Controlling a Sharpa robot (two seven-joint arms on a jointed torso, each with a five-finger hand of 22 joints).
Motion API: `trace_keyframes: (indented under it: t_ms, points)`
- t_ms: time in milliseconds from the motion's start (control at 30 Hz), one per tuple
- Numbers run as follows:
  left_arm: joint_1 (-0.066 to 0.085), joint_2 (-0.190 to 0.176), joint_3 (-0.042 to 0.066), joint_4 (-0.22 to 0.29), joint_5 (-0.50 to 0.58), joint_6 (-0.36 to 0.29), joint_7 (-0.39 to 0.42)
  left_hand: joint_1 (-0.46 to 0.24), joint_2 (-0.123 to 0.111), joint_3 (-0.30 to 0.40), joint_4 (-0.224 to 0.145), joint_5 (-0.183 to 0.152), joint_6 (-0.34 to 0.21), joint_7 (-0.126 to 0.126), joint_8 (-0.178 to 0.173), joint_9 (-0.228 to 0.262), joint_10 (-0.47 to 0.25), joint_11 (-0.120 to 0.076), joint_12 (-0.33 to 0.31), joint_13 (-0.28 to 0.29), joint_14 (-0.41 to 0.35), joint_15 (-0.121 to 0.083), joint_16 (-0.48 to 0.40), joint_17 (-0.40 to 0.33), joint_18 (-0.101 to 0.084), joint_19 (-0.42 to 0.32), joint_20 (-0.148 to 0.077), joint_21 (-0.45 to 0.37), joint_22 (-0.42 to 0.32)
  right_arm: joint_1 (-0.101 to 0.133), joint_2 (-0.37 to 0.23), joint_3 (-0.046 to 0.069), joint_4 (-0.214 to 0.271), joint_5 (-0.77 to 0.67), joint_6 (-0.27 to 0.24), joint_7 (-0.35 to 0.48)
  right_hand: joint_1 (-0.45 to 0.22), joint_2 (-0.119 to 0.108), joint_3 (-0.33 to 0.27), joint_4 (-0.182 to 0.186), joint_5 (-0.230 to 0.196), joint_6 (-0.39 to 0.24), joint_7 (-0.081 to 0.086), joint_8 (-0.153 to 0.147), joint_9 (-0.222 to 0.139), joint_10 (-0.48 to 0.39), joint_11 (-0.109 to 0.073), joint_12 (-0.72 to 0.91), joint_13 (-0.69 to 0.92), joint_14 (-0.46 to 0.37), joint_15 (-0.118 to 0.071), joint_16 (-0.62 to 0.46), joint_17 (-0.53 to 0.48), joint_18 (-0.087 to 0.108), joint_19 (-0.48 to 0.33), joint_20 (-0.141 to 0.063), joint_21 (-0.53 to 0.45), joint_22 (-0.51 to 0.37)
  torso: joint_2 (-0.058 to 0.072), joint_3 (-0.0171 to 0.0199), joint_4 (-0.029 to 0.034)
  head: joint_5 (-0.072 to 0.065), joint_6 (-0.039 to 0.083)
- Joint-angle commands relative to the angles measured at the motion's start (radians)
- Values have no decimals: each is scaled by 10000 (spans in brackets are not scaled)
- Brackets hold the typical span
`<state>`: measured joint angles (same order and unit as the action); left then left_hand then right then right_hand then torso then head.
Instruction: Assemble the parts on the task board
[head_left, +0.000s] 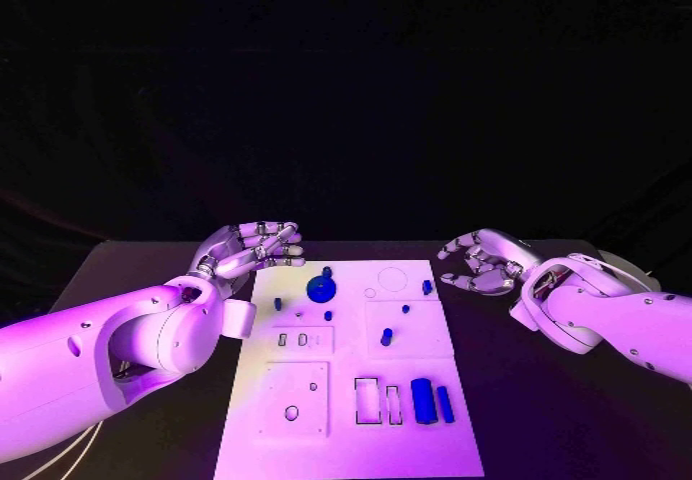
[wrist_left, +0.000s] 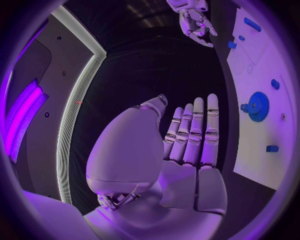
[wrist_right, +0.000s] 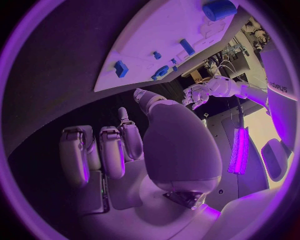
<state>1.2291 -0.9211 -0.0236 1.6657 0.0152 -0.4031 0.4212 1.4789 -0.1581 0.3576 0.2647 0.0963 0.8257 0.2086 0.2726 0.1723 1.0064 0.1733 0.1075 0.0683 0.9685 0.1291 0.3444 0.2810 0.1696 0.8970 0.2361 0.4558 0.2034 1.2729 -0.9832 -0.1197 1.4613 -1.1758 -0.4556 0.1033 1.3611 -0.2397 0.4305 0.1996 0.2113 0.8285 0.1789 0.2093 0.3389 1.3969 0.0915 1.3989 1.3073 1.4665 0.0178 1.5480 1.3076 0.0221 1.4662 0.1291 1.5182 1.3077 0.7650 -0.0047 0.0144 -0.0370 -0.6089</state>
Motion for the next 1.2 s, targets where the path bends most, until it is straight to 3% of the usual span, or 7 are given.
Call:
trace_keyframes:
  t_ms: [33, 200, 300, 700, 867, 1033, 1200]
  points:
    - [-3, 21, 1, -3, -44, 253, 74, 1, -85, 65, 22, -29, 18, 192, -10, -6, 68, 32, -46, -3, -22, 13, 29, 11, 105, -83, -22, 40, 12, -125, 109, -6, -169, 38, 463, 410, 38, -37, -31, -57, 60, -64, -3, -34, -16, -46, 12, -43, 541, 916, 17, 51, 2084, -26, 489, -39, -27, 2036, 19, 50, 5, 36, -32]
    - [-5, 19, -1, -7, -44, 261, 72, 1, -85, 65, 22, -29, 18, 192, -10, -6, 68, 32, -46, -3, -22, 13, 29, 11, 105, -83, -22, 40, 12, -306, 323, -9, -397, 6, 572, 383, 72, -28, -28, -82, 69, -73, 8, -43, -16, -33, 22, -28, 558, 926, 28, 65, 2128, -33, 510, -30, -7, 2059, 21, 0, 10, 76, -92]
    - [-5, 17, -2, -2, -44, 261, 69, 1, -85, 65, 22, -29, 18, 192, -10, -6, 68, 32, -46, -3, -22, 13, 29, 11, 105, -83, -22, 40, 12, -362, 455, -13, -519, -9, 657, 306, 113, -4, -12, -110, 91, -71, 16, -46, -13, -32, 30, -24, 563, 928, 37, 68, 2136, -31, 505, -20, -13, 2054, 18, -7, 13, 64, -103]
    - [-5, 5, -2, 15, -44, 257, 66, 0, -92, 73, 16, -30, 20, 188, -9, -5, 77, 31, -51, -2, -23, 12, 30, 19, 104, -100, -19, 42, 14, -588, 982, -20, -1064, -77, 533, 30, 192, 78, 52, -166, 147, -29, 39, -36, 0, 9, 49, 21, 613, 937, 56, 82, 2178, -48, 554, 0, 34, 2107, 31, 17, 35, 130, -176]
    - [-5, -1, -2, 10, -46, 250, 62, 0, -92, 73, 16, -30, 20, 188, -9, -5, 77, 31, -51, -2, -23, 12, 30, 19, 104, -100, -19, 42, 14, -612, 1069, -18, -1154, -84, 373, -36, 187, 127, 82, -168, 162, 12, 50, -21, 9, 44, 60, 56, 649, 942, 65, 89, 2197, -62, 597, 10, 75, 2152, 60, 34, 44, 126, -171]
    - [-4, -3, -2, 4, -49, 249, 51, 0, -92, 73, 16, -30, 20, 188, -9, -5, 77, 31, -51, -2, -23, 12, 30, 19, 104, -100, -19, 42, 14, -621, 1138, -18, -1196, -86, 367, -78, 171, 148, 93, -163, 166, 47, 53, -8, 17, 57, 63, 69, 662, 943, 70, 91, 2203, -64, 602, 15, 80, 2158, 40, 35, 10, 180, -203]
    - [-4, 0, -2, 3, -51, 253, 39, 0, -92, 73, 16, -30, 20, 188, -9, -5, 77, 31, -51, -2, -23, 12, 30, 19, 104, -100, -19, 42, 14, -623, 1193, -17, -1223, -87, 396, -96, 124, 207, 138, -166, 148, 240, 33, 77, 58, 108, 51, 120, 712, 946, 70, 96, 2215, -71, 624, 26, 100, 2182, 38, 31, 18, 166, -209]
